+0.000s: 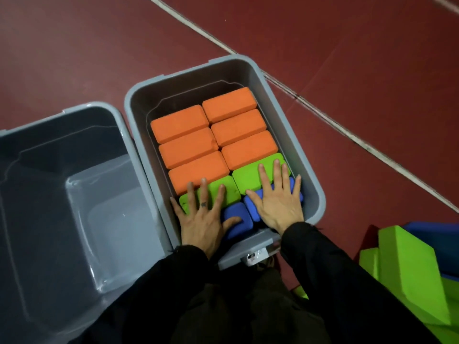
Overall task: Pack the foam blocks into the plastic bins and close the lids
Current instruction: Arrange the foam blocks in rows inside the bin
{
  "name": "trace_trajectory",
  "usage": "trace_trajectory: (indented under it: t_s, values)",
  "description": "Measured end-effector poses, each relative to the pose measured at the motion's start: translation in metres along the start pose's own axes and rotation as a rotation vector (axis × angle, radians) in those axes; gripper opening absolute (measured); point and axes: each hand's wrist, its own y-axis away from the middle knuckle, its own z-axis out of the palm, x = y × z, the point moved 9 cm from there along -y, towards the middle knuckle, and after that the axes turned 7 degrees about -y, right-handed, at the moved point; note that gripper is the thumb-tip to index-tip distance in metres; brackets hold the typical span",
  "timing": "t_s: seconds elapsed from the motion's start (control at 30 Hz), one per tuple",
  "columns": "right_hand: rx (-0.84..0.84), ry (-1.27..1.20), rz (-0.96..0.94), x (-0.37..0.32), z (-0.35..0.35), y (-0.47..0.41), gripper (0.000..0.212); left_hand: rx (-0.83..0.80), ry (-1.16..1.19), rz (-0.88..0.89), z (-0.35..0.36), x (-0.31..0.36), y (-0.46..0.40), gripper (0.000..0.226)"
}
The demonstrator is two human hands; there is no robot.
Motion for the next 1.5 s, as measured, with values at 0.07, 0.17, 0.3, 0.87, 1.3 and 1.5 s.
trace_trajectory:
  t_s: [0.07, 0.17, 0.3, 0.87, 1.3, 1.5]
  values:
    - [-0.047, -0.112, -0.033, 0.001, -0.004, 0.002, 0.077, -0.028, 0.016, 0.014, 0.006, 0.005, 0.005, 0.089]
    - [0.007, -0.127, -0.112, 0.006, -0.023, 0.016, 0.073, -0.022, -0.047, 0.046, 0.001, 0.008, 0.015, 0.092]
    - [0.008, 0.018, -0.167, 0.002, -0.012, 0.051, 0.069, -0.047, -0.17, 0.091, -0.003, 0.01, 0.033, 0.103]
    - [-0.056, -0.027, -0.144, -0.011, -0.032, 0.033, 0.075, -0.043, -0.153, 0.128, -0.039, -0.017, -0.01, 0.1]
    - [0.04, -0.01, -0.087, -0.01, 0.002, 0.002, 0.081, 0.118, -0.253, 0.28, -0.014, -0.01, -0.026, 0.089]
    - [-0.047, -0.23, -0.151, -0.007, -0.015, 0.01, 0.066, 0.121, -0.166, 0.432, -0.018, 0.025, 0.01, 0.096]
